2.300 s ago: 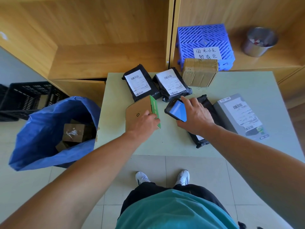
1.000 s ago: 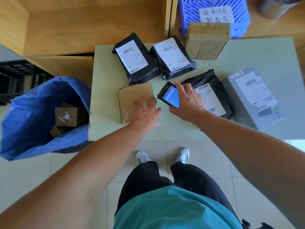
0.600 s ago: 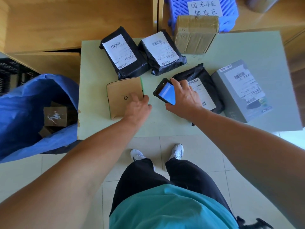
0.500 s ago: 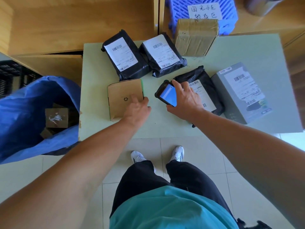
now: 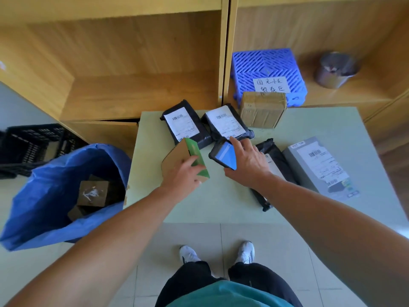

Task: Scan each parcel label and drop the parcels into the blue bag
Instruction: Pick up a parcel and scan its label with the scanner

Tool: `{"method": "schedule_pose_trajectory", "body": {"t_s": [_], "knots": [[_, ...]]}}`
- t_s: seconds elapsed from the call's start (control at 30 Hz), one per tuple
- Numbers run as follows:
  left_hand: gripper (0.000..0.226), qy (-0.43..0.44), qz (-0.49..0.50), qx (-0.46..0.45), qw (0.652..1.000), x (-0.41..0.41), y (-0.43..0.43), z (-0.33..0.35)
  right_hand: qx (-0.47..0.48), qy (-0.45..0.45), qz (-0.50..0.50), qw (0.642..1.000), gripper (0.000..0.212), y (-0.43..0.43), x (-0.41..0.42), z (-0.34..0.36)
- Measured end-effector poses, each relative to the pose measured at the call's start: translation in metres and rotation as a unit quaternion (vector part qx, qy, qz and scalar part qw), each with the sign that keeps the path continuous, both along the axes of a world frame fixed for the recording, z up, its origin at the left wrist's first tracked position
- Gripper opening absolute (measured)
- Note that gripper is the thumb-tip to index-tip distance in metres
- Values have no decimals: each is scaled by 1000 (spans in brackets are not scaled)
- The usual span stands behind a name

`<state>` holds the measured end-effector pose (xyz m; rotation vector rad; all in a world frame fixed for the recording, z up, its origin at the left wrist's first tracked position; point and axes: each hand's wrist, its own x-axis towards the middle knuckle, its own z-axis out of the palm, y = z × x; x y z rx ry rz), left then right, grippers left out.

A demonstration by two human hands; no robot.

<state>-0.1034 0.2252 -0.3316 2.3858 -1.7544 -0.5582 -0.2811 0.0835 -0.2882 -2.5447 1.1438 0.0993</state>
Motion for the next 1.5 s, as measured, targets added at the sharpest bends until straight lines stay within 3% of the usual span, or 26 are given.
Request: {"method": "schedule_pose_trajectory", "body": {"t_s": [0.3,0.47,0.67,0.8,0.9,1.13,1.3,1.5], "knots": [[47,92,119,-156,976,23,43,7,-36,0,29,999,97,2,21,25],[48,148,159,-193,957,35,72,-1,-39,6,49,998,98,11,37,26],[63,132,189,-193,954,52,100,-3,-38,1,76,996,99,28,63,26],[72,64,170,-149,972,68,124,-9,-39,-1,102,994,98,42,85,25],[63,36,180,-131,974,78,138,-14,-38,-4,117,992,97,51,100,23],[46,93,232,-122,961,90,167,-21,-36,4,138,990,97,66,121,19],[16,107,263,-146,948,97,170,-20,-38,27,153,987,100,70,126,16],[35,111,279,-140,944,114,161,-2,-48,73,180,980,89,67,126,17]]}}
